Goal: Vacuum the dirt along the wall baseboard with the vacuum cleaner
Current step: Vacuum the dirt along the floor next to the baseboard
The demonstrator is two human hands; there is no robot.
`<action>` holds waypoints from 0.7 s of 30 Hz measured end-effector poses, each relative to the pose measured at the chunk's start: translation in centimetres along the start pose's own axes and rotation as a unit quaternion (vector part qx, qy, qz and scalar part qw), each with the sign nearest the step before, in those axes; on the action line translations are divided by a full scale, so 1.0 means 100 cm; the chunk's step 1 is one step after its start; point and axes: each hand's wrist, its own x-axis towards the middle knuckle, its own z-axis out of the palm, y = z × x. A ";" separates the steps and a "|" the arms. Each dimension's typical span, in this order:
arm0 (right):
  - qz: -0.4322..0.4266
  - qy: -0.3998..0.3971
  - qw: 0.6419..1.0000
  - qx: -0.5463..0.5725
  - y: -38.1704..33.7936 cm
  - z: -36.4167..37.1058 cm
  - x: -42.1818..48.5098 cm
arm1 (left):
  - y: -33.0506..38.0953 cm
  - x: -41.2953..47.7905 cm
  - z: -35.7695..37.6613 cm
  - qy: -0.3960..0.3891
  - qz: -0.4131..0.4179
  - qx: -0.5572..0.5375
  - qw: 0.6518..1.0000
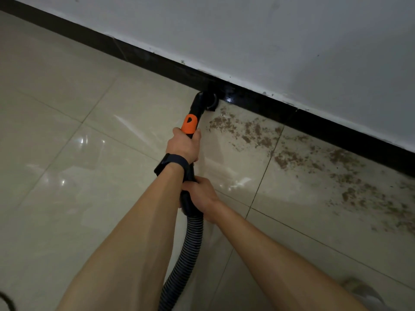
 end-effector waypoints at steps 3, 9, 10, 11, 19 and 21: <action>-0.001 0.003 1.000 0.006 0.000 0.000 0.002 | 0.002 0.004 0.000 -0.006 -0.004 0.008 1.000; 0.006 0.020 1.000 -0.009 0.013 0.018 -0.006 | -0.014 -0.008 -0.012 -0.033 -0.005 -0.005 0.999; 0.007 0.022 1.000 -0.018 0.018 0.023 -0.010 | -0.020 -0.012 -0.015 -0.042 -0.009 -0.014 0.999; 0.008 0.022 0.999 -0.025 0.024 0.028 -0.013 | -0.027 -0.017 -0.018 -0.049 -0.013 -0.020 0.999; 0.013 0.026 0.999 -0.024 0.072 0.066 -0.053 | -0.078 -0.065 -0.034 -0.048 -0.023 -0.008 0.999; 0.017 0.027 0.999 -0.018 0.078 0.068 -0.060 | -0.083 -0.073 -0.034 -0.042 -0.025 -0.002 0.999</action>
